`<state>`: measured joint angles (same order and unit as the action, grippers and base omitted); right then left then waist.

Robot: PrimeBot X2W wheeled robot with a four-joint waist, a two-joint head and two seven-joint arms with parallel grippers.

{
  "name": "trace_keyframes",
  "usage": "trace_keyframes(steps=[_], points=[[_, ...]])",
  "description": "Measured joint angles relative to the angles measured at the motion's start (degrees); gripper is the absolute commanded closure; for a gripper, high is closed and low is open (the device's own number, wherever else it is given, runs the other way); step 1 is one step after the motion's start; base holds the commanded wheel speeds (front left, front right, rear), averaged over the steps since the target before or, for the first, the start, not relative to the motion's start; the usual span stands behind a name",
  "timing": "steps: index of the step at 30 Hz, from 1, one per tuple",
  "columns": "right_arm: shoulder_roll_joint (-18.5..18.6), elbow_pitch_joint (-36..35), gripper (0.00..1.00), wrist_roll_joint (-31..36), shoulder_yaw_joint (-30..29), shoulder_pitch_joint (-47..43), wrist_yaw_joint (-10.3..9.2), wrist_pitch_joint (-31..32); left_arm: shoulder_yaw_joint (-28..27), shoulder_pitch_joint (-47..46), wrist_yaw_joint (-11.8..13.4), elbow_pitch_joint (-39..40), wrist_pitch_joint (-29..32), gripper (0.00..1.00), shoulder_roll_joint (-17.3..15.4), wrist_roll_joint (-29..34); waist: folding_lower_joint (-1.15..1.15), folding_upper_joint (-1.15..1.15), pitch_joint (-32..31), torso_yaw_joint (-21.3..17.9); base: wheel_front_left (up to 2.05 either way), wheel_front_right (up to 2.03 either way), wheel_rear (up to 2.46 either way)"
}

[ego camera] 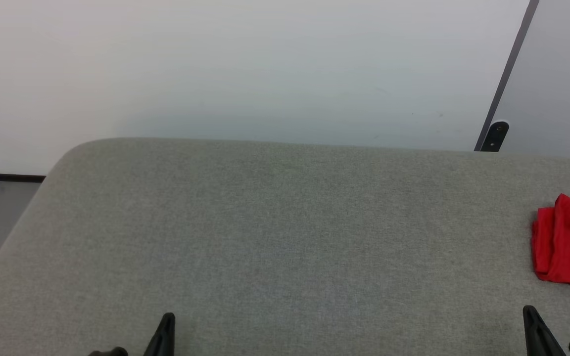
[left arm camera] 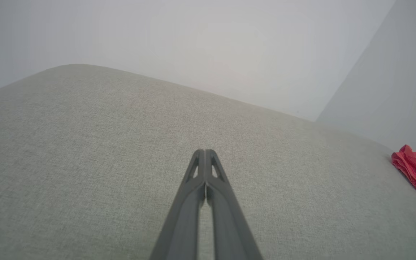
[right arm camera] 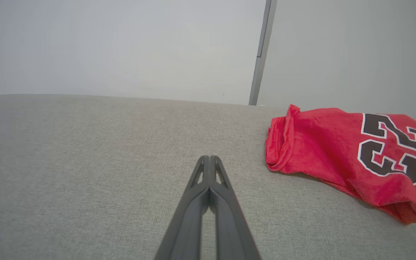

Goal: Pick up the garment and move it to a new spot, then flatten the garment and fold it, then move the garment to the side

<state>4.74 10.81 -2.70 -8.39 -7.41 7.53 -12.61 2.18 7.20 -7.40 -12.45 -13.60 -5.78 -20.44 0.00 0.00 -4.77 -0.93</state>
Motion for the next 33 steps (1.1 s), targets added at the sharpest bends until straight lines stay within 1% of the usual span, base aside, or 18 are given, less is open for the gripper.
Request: trace_keyframes(steps=[16,33], points=[[-0.40,0.21,1.00,-19.03,0.69,2.48,0.00,3.64,-1.85,-2.57,0.01,-0.41,4.10,1.00,0.52,-15.14,0.00,0.00,0.66,0.12,0.00,0.00,0.00],[-0.75,0.87,1.00,-35.64,1.02,4.73,0.00,7.19,-3.42,-4.91,0.01,-0.74,7.97,1.00,1.13,-28.40,0.00,0.00,1.35,0.25,0.00,0.00,0.00]])
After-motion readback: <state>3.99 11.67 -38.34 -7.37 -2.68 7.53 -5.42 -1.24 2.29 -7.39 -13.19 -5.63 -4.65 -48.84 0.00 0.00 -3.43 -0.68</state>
